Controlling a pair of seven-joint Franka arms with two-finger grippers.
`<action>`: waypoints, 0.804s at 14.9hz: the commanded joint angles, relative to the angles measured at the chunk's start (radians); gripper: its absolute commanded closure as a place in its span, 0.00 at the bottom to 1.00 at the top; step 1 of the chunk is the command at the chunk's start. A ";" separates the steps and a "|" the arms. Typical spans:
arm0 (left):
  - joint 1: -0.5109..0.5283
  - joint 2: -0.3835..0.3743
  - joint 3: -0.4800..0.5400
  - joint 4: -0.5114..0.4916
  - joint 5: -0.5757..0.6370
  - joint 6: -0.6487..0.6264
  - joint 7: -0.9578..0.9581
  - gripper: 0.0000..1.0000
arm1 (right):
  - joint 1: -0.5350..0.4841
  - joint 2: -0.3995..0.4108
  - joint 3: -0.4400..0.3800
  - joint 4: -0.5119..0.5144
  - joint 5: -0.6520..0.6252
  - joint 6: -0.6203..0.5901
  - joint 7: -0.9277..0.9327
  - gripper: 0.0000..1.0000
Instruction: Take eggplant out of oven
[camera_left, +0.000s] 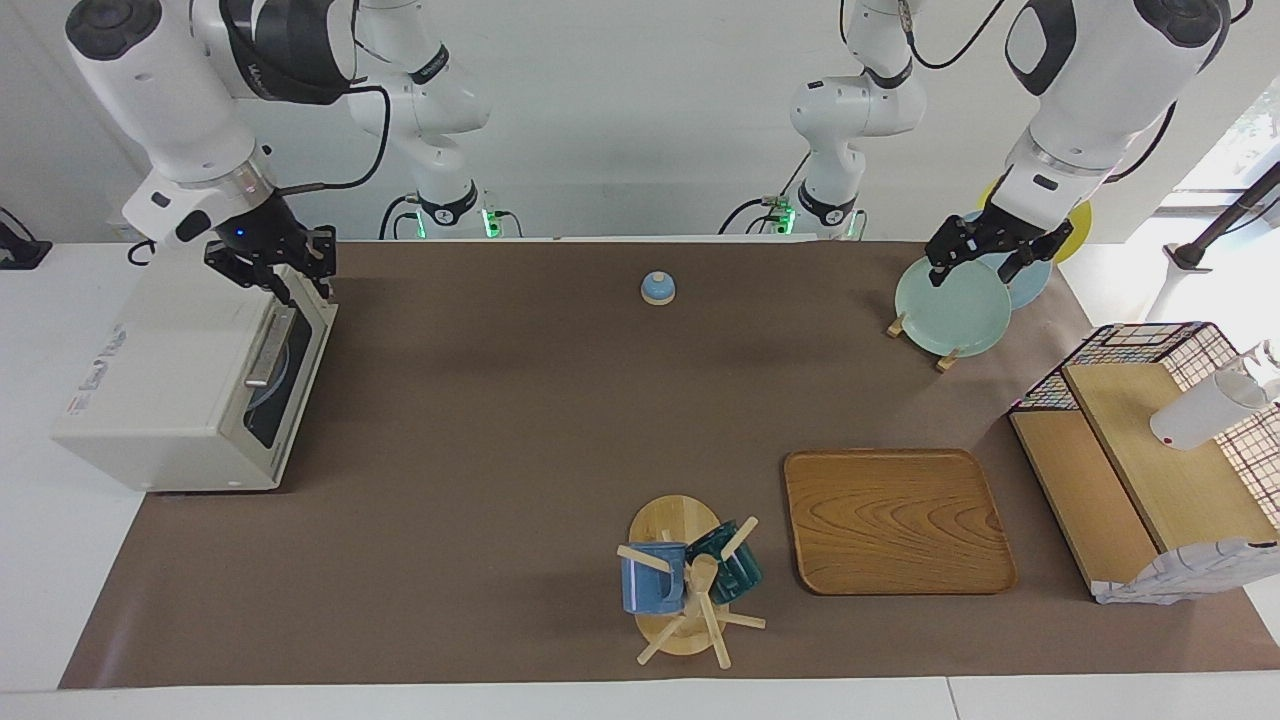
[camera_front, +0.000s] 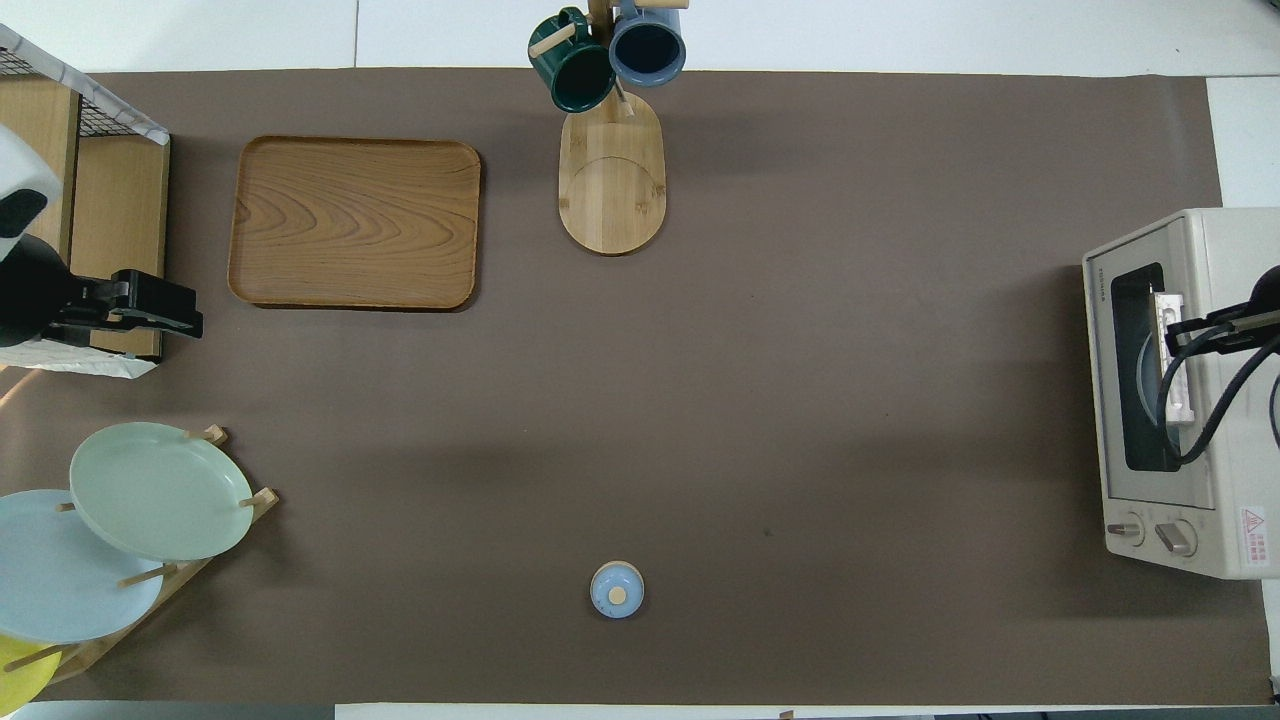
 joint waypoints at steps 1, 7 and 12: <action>0.010 0.002 -0.009 0.005 0.014 -0.012 0.007 0.00 | 0.007 -0.037 0.008 -0.080 -0.078 0.055 0.154 1.00; 0.010 0.002 -0.009 0.005 0.014 -0.013 0.007 0.00 | -0.001 0.000 0.008 -0.115 -0.180 0.116 0.154 1.00; 0.010 0.000 -0.009 0.005 0.014 -0.013 0.007 0.00 | -0.008 0.006 0.008 -0.143 -0.184 0.144 0.159 1.00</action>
